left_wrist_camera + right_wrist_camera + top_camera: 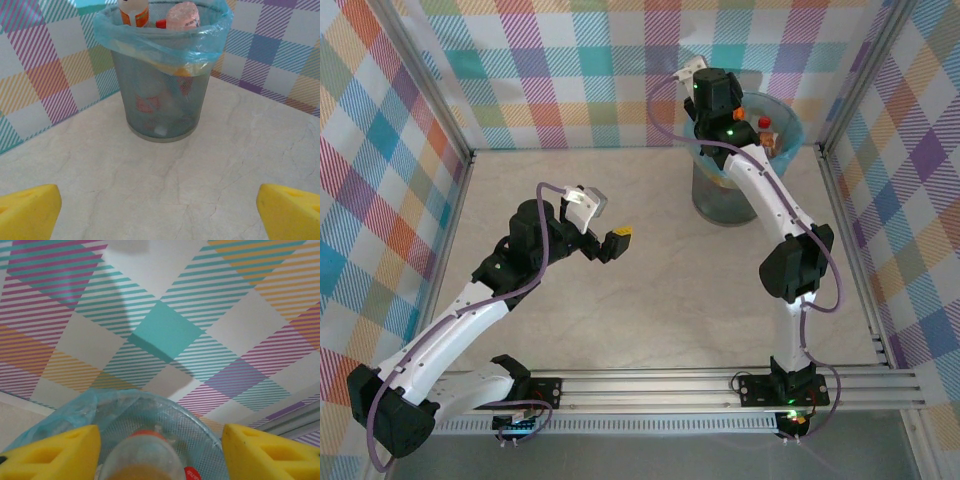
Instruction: Put the plastic bottles in the bin
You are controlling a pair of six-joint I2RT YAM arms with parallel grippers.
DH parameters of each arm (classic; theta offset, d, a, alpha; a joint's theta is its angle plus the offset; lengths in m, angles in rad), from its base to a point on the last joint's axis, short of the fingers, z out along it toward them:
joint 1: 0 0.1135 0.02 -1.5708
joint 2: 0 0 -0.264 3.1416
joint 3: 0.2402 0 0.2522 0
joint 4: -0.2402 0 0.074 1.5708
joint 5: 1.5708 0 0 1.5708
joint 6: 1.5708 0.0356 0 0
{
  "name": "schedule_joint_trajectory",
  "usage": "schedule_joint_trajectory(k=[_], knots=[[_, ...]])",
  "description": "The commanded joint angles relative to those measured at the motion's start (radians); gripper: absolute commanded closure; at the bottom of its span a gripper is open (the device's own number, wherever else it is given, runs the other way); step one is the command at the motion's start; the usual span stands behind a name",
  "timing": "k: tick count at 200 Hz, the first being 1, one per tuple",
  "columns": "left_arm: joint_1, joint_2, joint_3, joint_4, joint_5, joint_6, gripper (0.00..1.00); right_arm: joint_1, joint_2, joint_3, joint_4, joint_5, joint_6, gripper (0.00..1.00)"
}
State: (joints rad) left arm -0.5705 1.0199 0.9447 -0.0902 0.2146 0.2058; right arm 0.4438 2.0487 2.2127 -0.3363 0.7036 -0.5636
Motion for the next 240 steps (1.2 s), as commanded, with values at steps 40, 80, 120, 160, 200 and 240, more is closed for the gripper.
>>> schedule_joint_trajectory(k=[40,80,120,160,200,240], knots=[[0.012,-0.006,-0.015,0.033,-0.004,0.004,0.00,-0.001,-0.033,0.038,-0.090,0.015,0.099,0.37],[0.012,0.000,-0.015,0.033,-0.006,0.000,0.00,0.019,-0.054,-0.007,-0.126,0.024,0.126,0.39],[0.018,0.009,-0.012,0.029,-0.055,-0.017,0.00,0.018,-0.078,-0.054,-0.206,0.012,0.237,0.39],[0.044,0.011,0.017,0.006,-0.163,-0.064,0.00,0.032,-0.165,-0.012,-0.310,-0.166,0.379,0.38],[0.137,-0.050,-0.029,0.033,-0.330,-0.173,0.00,0.038,-0.454,-0.260,-0.250,-0.387,0.458,0.35],[0.224,-0.171,-0.212,0.086,-0.525,-0.260,0.00,0.030,-0.866,-0.785,-0.070,-0.439,0.538,0.23]])
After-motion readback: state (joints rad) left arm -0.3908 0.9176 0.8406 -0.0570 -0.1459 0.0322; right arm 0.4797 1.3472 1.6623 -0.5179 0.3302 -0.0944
